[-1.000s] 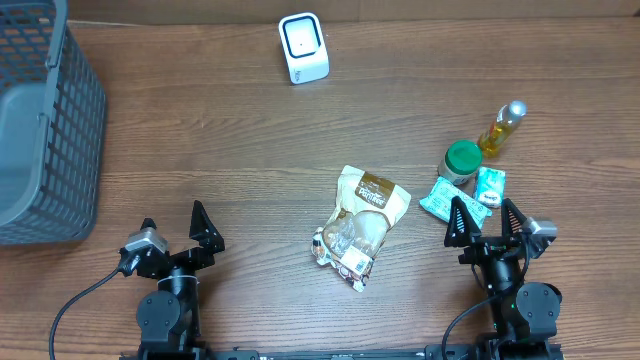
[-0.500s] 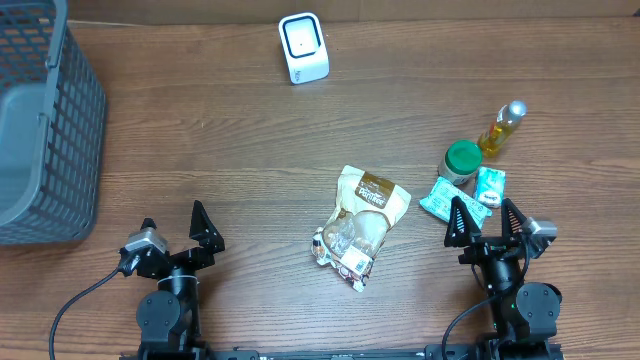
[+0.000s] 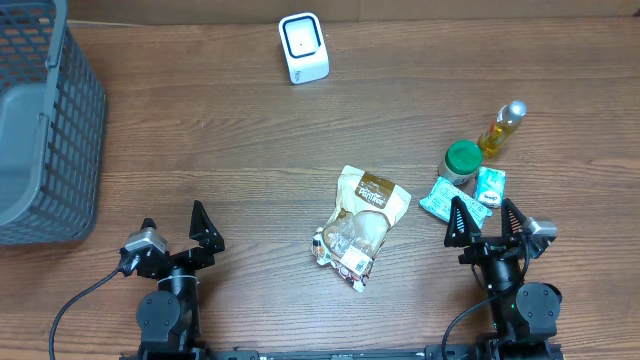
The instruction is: Scan the item barcode
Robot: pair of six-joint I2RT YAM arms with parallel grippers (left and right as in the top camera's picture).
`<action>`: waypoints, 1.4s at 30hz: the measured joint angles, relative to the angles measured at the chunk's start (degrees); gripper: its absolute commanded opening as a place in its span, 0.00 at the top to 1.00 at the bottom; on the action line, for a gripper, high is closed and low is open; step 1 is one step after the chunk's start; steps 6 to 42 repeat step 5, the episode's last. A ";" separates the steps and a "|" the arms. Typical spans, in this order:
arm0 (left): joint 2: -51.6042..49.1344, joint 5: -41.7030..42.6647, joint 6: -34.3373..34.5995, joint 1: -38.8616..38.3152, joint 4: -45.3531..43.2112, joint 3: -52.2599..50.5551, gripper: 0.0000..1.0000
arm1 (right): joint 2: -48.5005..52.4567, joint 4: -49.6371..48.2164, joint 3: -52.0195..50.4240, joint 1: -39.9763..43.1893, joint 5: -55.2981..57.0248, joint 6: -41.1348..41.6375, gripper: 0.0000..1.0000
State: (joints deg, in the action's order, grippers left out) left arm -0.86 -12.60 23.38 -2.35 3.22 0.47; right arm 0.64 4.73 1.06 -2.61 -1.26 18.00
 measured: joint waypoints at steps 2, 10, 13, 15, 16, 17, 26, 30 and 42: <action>0.00 0.00 0.00 0.00 0.00 0.00 0.01 | 0.00 0.02 0.00 -0.02 -0.02 0.00 0.00; 0.00 0.00 -0.02 0.00 0.00 0.00 0.01 | 0.00 0.04 0.00 -0.02 0.00 0.00 0.00; 0.00 0.00 -0.02 0.00 0.00 0.00 0.01 | 0.00 0.04 0.00 -0.02 0.00 0.00 0.00; 0.00 0.00 -0.02 0.00 0.00 0.00 0.01 | 0.00 0.04 0.00 -0.02 0.00 0.00 0.00; 0.00 0.00 -0.02 0.00 0.00 0.00 0.01 | 0.00 0.04 0.00 -0.02 0.00 0.00 0.00; 0.00 0.00 -0.02 0.00 0.00 0.00 0.01 | 0.00 0.04 0.00 -0.02 0.00 0.00 0.00; 0.00 0.00 -0.02 0.00 0.00 0.00 0.01 | 0.00 0.04 0.00 -0.02 0.00 0.00 0.00; 0.00 0.00 -0.02 0.00 0.00 0.00 0.01 | 0.00 0.04 0.00 -0.02 0.00 0.00 0.00; 0.00 0.00 -0.02 0.00 0.00 0.00 0.01 | 0.00 0.04 0.00 -0.02 0.00 0.00 0.00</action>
